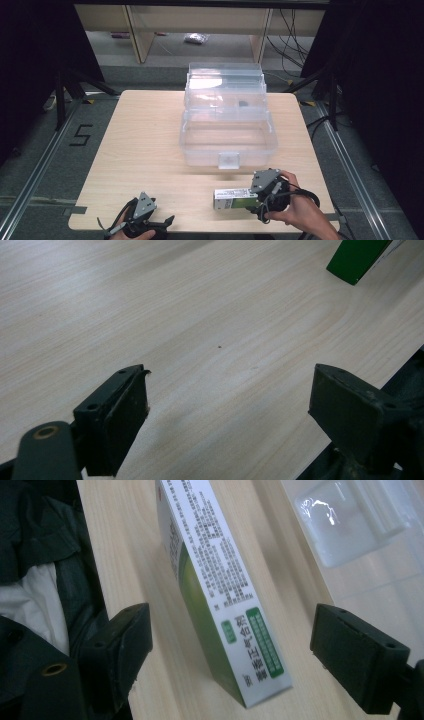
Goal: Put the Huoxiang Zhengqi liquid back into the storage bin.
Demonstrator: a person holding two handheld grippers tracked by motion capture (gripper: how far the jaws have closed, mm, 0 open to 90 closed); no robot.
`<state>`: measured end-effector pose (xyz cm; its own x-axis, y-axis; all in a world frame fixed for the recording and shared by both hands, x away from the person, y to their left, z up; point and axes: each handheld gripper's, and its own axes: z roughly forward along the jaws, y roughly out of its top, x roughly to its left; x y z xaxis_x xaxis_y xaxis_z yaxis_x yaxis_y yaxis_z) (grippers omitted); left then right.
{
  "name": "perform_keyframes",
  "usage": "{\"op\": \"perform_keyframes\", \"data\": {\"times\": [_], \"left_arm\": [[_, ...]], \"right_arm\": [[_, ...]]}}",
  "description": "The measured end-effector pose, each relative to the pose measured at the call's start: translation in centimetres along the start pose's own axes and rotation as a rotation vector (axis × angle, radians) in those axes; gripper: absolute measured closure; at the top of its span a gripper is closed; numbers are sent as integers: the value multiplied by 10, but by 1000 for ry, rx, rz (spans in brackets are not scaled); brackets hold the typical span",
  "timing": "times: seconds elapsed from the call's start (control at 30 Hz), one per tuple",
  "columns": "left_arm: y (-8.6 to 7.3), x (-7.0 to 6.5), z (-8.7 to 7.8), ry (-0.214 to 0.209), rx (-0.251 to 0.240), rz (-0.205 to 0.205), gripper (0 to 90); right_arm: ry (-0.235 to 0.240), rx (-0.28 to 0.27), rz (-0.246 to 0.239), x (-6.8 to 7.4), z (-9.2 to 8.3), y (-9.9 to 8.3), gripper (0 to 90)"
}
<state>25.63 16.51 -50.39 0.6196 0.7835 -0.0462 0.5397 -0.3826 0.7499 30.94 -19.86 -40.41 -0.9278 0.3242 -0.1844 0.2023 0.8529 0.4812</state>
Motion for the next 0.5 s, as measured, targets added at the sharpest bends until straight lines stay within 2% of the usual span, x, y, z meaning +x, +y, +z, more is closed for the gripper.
{"op": "perform_keyframes", "data": {"times": [0.17,0.2,0.23,0.27,0.3,0.33,0.4,0.43,0.47,0.5], "left_arm": [[0,0,0,-3,-10,2,151],[0,1,-1,-1,9,16,151],[0,3,-3,1,40,50,152],[-1,-1,0,-6,-10,0,152],[1,4,-3,4,39,59,151],[0,1,-1,6,12,25,151],[0,1,-1,6,15,24,151],[0,1,-1,2,13,25,152],[0,1,-1,2,13,25,151],[0,3,-3,-1,33,54,151]], "right_arm": [[18,32,-19,-2,7,8,183],[28,46,-30,-3,10,12,189],[33,53,-23,-4,12,13,187],[42,57,-30,-5,14,14,190],[46,57,-40,-7,16,15,194],[50,65,-31,-7,18,16,195],[64,70,-44,-10,21,18,198],[67,75,-31,-9,22,18,199],[79,76,-48,-10,24,19,199],[77,85,-33,-10,25,19,201]]}}
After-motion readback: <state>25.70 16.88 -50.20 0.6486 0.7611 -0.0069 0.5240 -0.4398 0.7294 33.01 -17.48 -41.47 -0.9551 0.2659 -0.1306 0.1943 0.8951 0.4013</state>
